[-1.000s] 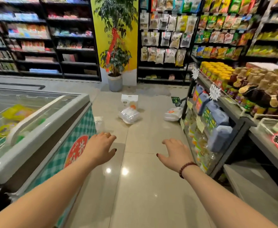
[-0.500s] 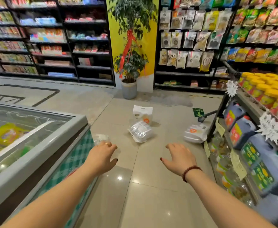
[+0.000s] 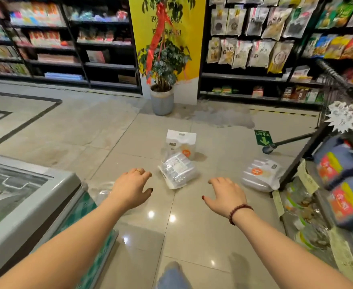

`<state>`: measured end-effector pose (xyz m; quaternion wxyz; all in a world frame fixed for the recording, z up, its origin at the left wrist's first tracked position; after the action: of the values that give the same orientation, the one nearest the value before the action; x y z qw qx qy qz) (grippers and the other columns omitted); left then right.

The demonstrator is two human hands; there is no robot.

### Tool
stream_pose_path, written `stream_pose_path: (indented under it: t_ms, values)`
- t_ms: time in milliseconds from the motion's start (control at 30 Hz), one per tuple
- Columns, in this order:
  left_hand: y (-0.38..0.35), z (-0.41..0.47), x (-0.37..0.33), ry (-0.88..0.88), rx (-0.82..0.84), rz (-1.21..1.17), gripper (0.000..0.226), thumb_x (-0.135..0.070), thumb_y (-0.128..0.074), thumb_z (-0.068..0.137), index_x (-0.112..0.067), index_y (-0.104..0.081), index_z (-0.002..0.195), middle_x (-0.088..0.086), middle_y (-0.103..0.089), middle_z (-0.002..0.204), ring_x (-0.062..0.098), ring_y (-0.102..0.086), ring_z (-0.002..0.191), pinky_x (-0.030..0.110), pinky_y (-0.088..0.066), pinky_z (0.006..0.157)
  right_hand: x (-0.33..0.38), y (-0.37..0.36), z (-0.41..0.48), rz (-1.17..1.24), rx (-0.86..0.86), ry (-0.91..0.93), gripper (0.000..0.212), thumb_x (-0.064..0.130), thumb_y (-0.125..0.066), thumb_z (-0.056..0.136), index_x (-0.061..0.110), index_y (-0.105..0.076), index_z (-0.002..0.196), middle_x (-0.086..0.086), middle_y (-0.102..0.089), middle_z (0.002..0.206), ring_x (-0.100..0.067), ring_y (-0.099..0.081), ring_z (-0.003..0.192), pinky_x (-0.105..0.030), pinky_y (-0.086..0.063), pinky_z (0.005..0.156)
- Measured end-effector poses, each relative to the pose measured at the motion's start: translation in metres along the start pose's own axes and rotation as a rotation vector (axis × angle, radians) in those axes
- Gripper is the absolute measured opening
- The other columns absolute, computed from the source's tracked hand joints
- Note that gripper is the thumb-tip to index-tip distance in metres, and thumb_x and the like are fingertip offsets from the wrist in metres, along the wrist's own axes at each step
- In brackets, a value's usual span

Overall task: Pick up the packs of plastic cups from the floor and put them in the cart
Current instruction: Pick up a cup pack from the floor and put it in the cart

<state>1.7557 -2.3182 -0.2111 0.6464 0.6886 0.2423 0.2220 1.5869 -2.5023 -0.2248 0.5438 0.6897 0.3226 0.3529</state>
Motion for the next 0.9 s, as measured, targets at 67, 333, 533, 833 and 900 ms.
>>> stream_pose_path:
  t_ms: [67,333,533,833,900]
  values:
    - [-0.004,0.048,0.015,-0.007,0.016,-0.005,0.052,-0.045,-0.051,0.093,-0.022,-0.045,0.139,0.0,-0.053,0.135,0.021,-0.048,0.125,0.032,-0.042,0.093,-0.001,0.003,0.045,0.0,0.018,-0.009,0.052,0.052,-0.05,0.091,0.023,-0.048,0.134,0.002,-0.054,0.135,-0.02,-0.046,0.128,-0.033,-0.039,0.104]
    - [-0.012,0.207,0.051,-0.029,0.104,-0.006,0.049,-0.045,-0.05,0.093,-0.022,-0.046,0.137,-0.002,-0.05,0.137,0.019,-0.043,0.13,0.031,-0.04,0.094,-0.011,0.01,0.203,0.026,0.071,-0.033,0.051,0.052,-0.049,0.091,0.021,-0.051,0.131,0.0,-0.055,0.133,-0.021,-0.048,0.126,-0.035,-0.04,0.103]
    - [-0.038,0.317,0.072,-0.035,0.159,-0.016,0.052,-0.044,-0.05,0.093,-0.021,-0.045,0.14,0.0,-0.05,0.138,0.021,-0.044,0.128,0.033,-0.039,0.099,-0.024,-0.006,0.324,0.06,0.134,-0.017,0.053,0.05,-0.051,0.091,0.022,-0.047,0.136,0.0,-0.052,0.138,-0.022,-0.043,0.131,-0.034,-0.035,0.106]
    - [-0.117,0.496,0.092,-0.041,0.386,0.065,0.052,-0.046,-0.046,0.096,-0.024,-0.041,0.143,-0.002,-0.047,0.143,0.02,-0.041,0.132,0.034,-0.036,0.104,-0.077,-0.064,0.513,0.183,0.255,-0.053,0.051,0.047,-0.05,0.092,0.022,-0.047,0.137,0.0,-0.052,0.136,-0.021,-0.044,0.127,-0.034,-0.036,0.102]
    - [-0.137,0.534,0.094,-0.047,0.42,0.062,0.052,-0.045,-0.046,0.096,-0.024,-0.041,0.142,-0.001,-0.047,0.143,0.02,-0.041,0.132,0.034,-0.036,0.104,-0.09,-0.086,0.547,0.204,0.306,-0.071,0.052,0.047,-0.05,0.092,0.021,-0.047,0.137,-0.001,-0.052,0.137,-0.022,-0.044,0.128,-0.034,-0.037,0.103]
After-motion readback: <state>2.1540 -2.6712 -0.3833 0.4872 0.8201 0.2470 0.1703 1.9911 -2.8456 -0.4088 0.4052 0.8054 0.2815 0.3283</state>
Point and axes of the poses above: each hand's wrist, its own z-axis towards the middle knuckle, its own y-axis out of the back of the hand, x = y × z, the point moved 7 cm from there along z, towards the middle knuckle
